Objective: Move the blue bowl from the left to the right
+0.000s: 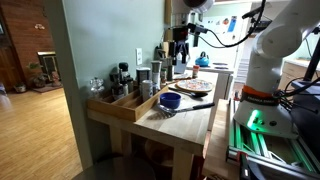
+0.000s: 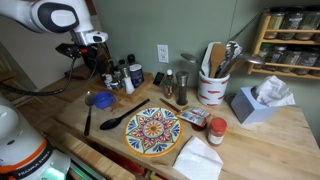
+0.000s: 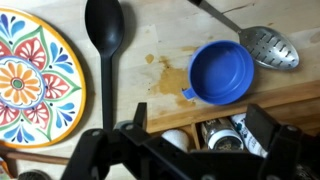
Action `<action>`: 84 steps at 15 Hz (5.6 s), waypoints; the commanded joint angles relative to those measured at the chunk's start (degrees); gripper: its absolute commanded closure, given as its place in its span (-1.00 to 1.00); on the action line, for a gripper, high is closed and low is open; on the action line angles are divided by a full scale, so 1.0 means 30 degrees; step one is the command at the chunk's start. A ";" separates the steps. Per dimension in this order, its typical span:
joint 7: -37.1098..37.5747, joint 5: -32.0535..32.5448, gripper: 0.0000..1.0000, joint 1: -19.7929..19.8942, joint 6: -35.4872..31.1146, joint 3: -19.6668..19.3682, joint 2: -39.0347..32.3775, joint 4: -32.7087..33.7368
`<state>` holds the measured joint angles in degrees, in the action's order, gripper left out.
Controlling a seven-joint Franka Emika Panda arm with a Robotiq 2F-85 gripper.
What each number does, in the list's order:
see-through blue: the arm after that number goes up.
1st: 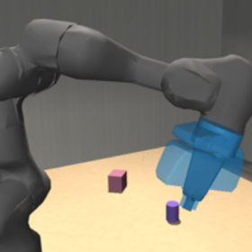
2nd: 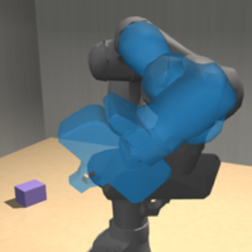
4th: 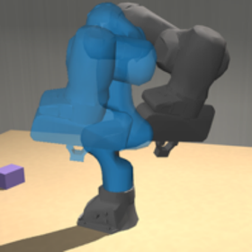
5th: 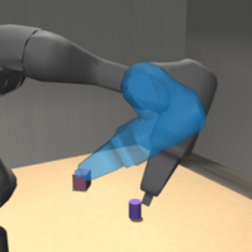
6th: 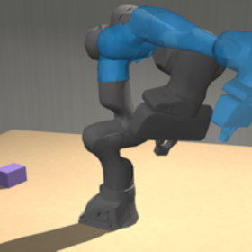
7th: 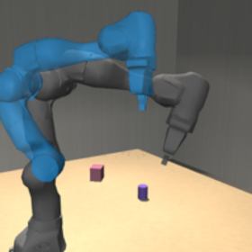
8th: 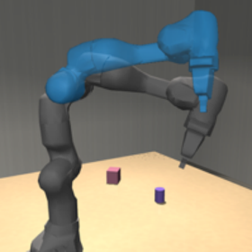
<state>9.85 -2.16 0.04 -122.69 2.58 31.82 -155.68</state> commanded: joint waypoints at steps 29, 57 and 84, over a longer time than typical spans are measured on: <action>0.2718 -0.2302 -0.81 -0.0107 -0.6786 0.0400 -0.8137 -0.0666; 0.7033 -0.1094 0.98 0.5123 0.3357 -0.2478 -0.2160 0.5030; 1.4305 -0.1296 0.98 0.7952 0.5092 -0.8232 -1.4828 1.9245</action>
<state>50.95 -6.13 23.31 -112.47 -20.24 -6.75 -103.20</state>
